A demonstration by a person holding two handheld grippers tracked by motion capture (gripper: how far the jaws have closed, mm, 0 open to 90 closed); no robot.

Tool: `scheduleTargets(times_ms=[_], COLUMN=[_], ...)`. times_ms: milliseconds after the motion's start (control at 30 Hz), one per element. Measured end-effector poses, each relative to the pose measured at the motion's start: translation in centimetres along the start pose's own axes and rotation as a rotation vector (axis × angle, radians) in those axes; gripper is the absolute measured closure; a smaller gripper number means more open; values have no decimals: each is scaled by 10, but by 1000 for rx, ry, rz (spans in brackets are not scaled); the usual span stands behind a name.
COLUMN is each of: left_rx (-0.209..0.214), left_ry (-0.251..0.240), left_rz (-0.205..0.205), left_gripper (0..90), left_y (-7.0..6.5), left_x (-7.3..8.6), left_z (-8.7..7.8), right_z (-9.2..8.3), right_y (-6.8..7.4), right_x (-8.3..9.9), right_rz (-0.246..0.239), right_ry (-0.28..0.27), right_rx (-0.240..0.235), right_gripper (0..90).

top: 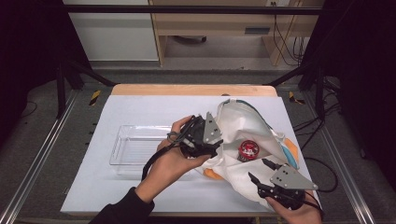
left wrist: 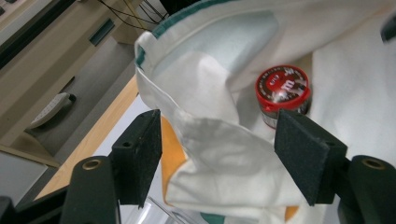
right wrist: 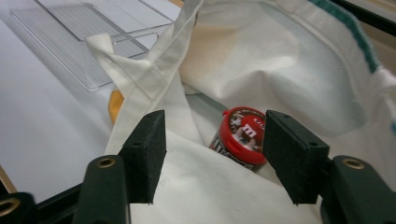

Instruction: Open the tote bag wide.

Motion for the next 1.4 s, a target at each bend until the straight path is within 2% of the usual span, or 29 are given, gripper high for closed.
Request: scheduleTargets(times_ms=[167, 300, 433, 600, 767, 900, 1033, 1300, 1400], left_rx=[29, 21, 32, 51, 68, 90, 105, 104, 105], left_ry=[10, 19, 15, 3, -14, -9, -12, -2, 10], left_rz=[-7, 7, -22, -51, -66, -69, -81, -56, -64], left_gripper=[323, 328, 329, 317, 316, 314, 311, 312, 315], left_y=[-15, -24, -29, -31, -34, -38, -41, -49, -52], left_x=[18, 34, 44, 53, 60, 66, 64, 55, 57], left_z=[3, 6, 10, 15, 17, 25, 32, 45, 53], right_z=[-8, -10, -14, -15, -13, -10, -10, 1, 9], right_y=[-18, -32, -49, -74, -90, -94, -98, -107, -109], right_x=[-13, -22, -28, -22, -13, -9, -11, -15, -13], right_rz=[-21, -75, -117, -99, -61, -39, -33, -10, -10], right_ry=[12, 44, 75, 123, 145, 156, 159, 163, 168], right_rx=[14, 20, 30, 31, 37, 41, 49, 28, 14], right_gripper=[466, 534, 584, 602, 550, 474, 419, 413, 417])
Point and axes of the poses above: each handheld gripper's, and its own axes: z roughly forward along the jaws, x roughly out of its underside, y roughly to its left, the point moved 9 cm from there along z, roughly forward along the jaws, and after that the axes turned 11 degrees about -z, right-handed, at the moved point
